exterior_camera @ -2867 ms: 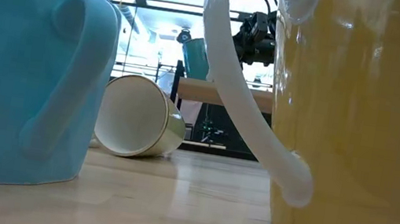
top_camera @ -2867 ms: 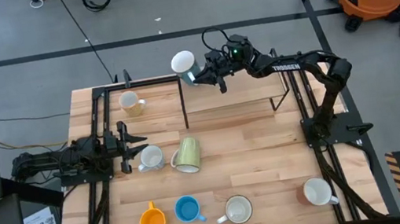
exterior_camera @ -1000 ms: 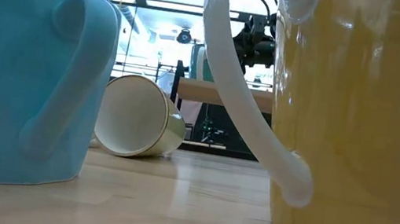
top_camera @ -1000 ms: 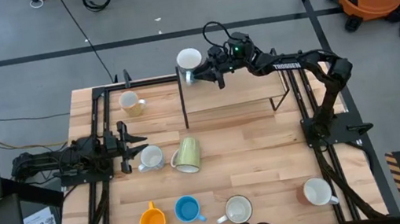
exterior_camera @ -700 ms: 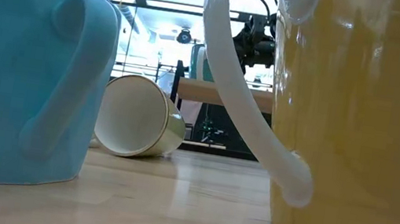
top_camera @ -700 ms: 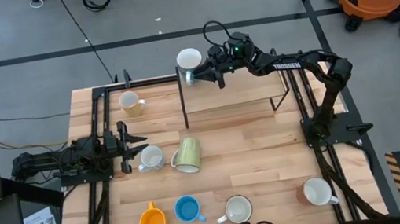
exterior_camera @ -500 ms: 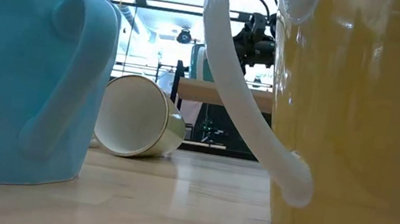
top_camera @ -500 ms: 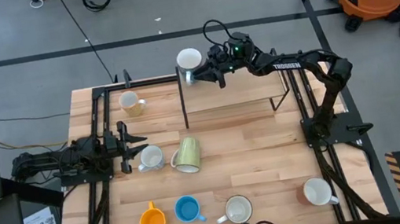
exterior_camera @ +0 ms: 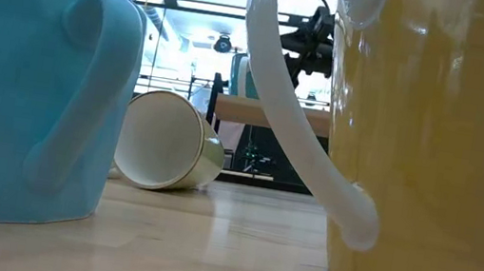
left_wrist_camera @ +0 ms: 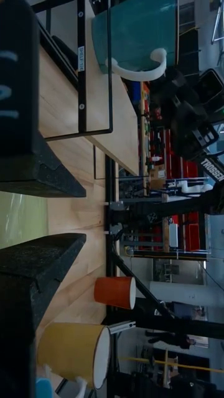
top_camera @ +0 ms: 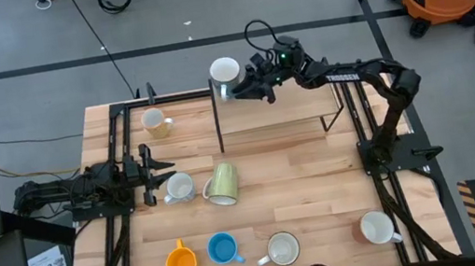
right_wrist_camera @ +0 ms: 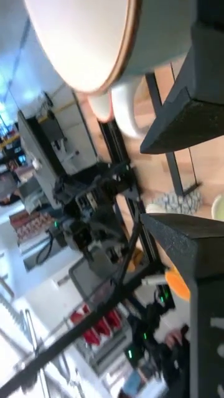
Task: Place coffee mugs
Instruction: Put the green mug on the shelf
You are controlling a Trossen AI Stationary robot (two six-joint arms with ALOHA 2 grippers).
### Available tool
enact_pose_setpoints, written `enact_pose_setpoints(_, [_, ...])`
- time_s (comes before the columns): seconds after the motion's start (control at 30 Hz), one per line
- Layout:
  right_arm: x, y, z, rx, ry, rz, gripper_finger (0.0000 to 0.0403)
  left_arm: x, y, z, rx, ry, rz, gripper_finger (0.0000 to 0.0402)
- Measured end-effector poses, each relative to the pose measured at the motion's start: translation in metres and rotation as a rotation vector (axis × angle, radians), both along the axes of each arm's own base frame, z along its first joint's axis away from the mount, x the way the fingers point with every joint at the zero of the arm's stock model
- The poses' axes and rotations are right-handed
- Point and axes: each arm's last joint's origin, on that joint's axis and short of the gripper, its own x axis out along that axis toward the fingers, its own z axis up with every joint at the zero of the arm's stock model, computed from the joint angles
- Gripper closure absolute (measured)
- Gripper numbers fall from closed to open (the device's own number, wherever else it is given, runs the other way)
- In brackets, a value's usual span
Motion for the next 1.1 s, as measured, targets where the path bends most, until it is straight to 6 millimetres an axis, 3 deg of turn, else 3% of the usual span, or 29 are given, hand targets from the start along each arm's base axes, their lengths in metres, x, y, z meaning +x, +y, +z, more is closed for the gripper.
enact_pose_setpoints(0.3, [-0.010,0.008,0.021,0.038,-0.030,0.128,0.0233,0.000,0.000,0.000,0.000,0.000,0.000,0.0292])
enact_pose_setpoints(0.47, [-0.016,0.023,0.043,0.083,-0.042,0.161,0.0233,0.000,0.000,0.000,0.000,0.000,0.000,0.0292])
enact_pose_setpoints(0.8, [-0.011,0.088,0.082,0.018,-0.135,0.300,0.0233,0.000,0.000,0.000,0.000,0.000,0.000,0.0292])
enact_pose_setpoints(1.1, [0.001,0.151,0.094,-0.087,-0.221,0.393,0.0233,0.000,0.000,0.000,0.000,-0.001,0.000,0.0292])
